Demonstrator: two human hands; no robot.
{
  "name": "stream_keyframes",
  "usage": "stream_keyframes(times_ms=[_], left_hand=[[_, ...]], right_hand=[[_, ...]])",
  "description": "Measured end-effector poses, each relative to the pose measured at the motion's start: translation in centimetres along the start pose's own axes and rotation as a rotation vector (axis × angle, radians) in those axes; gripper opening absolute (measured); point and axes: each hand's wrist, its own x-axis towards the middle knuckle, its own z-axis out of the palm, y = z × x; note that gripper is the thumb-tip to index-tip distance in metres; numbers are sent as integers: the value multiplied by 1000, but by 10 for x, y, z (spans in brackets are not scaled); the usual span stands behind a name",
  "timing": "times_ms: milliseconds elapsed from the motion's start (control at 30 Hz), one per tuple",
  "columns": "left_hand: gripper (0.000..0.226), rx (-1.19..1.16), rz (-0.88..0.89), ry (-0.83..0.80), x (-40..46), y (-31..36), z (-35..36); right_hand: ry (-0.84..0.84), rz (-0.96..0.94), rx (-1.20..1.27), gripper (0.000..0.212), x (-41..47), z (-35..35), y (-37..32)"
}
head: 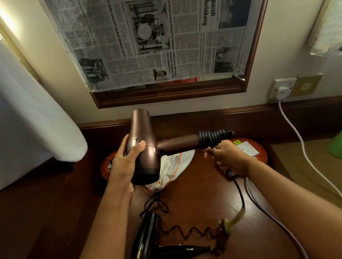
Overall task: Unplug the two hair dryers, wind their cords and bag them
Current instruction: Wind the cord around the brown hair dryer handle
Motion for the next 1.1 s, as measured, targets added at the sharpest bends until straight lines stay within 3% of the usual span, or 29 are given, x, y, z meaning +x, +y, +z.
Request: stream_keyframes(times_ms=[67, 167, 233, 367, 467, 533, 700, 1100], left_hand=[[67, 23, -9, -30, 1, 2, -3], [74, 70, 4, -65, 3, 7, -9], [83, 92, 10, -89, 4, 11, -11], [89, 104, 18, -140, 7, 17, -14], [91, 138, 50, -167, 6, 20, -12], [93, 160, 64, -191, 5, 22, -9], [69, 207, 98, -226, 2, 24, 5], [72, 288, 202, -143, 5, 8, 26]], right_hand=[[14, 9, -201, 31, 2, -3, -5], [51, -39, -200, 35, 3, -9, -13], [53, -123, -202, 31, 2, -18, -18], [2, -230, -449, 26, 4, -37, -39], [-9, -180, -456, 11, 10, -47, -57], [-22, -191, -477, 12, 10, -52, -67], [-46, -215, -566, 6, 4, -60, -84], [-37, -254, -900, 15, -17, -55, -95]])
